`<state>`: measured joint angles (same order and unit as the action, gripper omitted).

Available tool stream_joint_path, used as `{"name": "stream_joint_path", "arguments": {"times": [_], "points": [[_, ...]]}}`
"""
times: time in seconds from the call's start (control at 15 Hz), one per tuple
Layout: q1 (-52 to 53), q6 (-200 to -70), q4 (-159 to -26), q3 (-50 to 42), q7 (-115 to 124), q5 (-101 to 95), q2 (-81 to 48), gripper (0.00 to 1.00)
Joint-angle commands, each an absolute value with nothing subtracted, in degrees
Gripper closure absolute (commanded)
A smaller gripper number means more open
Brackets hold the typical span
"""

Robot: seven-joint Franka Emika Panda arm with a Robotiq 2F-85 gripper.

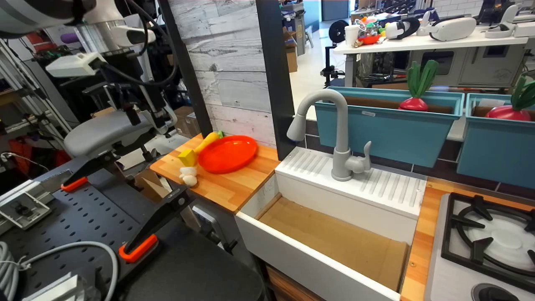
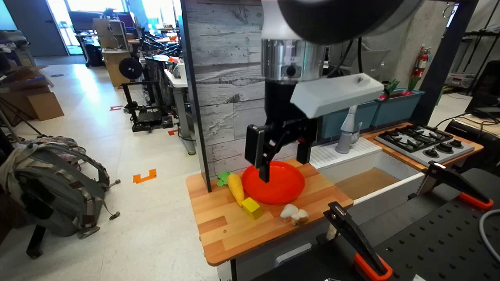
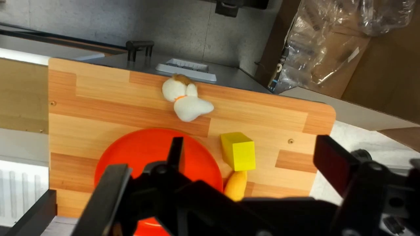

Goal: Put the yellow block on the plate

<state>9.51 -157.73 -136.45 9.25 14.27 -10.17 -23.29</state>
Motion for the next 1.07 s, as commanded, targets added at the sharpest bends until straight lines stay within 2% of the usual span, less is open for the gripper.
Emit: {"name": "stream_joint_path", "arguments": {"times": [0.0, 1.0], "points": [[13.5, -158.6, -130.0, 6.4, 14.8, -8.2, -31.9, 0.00], [27.2, -156.3, -111.3, -3.9, 21.1, -9.2, -51.0, 0.00]]}}
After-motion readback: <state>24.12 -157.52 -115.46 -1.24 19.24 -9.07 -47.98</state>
